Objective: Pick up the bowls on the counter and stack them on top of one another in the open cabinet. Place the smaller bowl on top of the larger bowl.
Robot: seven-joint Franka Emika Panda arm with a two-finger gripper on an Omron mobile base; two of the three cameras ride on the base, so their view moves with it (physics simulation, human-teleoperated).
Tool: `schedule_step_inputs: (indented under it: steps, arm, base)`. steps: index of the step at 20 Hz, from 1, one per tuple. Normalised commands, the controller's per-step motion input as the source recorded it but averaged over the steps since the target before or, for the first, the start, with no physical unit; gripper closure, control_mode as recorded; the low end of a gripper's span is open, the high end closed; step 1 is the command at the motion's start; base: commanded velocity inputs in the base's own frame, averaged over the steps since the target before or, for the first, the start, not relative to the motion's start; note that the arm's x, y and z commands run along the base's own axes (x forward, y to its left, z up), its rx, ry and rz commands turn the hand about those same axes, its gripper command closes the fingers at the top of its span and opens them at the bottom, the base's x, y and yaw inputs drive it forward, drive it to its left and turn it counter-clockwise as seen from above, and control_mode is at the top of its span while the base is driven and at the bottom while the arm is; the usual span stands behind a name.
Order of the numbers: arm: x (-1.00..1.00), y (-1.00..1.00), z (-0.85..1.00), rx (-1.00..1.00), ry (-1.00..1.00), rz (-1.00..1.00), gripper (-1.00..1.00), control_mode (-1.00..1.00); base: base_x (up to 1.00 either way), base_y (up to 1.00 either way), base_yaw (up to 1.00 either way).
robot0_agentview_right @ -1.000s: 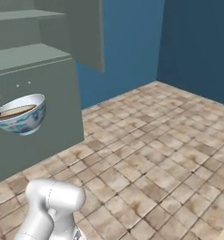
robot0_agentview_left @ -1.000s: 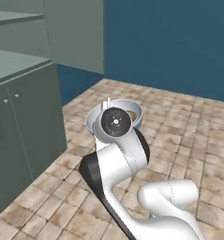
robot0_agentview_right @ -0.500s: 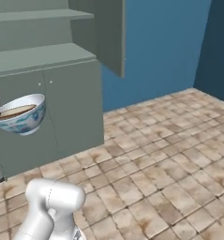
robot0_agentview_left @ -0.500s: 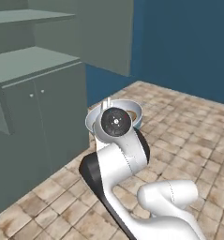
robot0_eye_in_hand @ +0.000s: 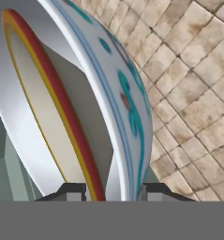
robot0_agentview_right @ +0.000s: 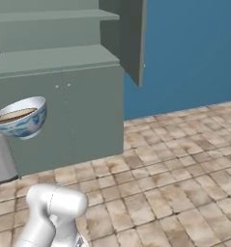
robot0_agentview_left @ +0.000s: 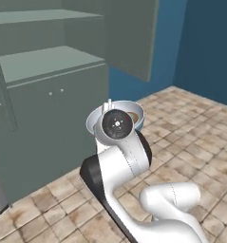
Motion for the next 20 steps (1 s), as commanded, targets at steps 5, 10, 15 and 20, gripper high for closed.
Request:
schedule_step_inputs:
  steps: [5,10,15,20]
  arm:
    - [0.00,0.00,0.00,0.00,0.00,0.00,1.00,1.00]
    - [0.00,0.00,0.00,0.00,0.00,0.00,1.00,1.00]
    - [0.00,0.00,0.00,0.00,0.00,0.00,1.00,1.00]
    - [0.00,0.00,0.00,0.00,0.00,0.00,1.00,1.00]
  base:
    - [0.44,-0.48,0.32]
    - [0.48,-0.57,0.29]
    - [0.75,-0.31,0.23]
    - [0.80,-0.17,0.20]
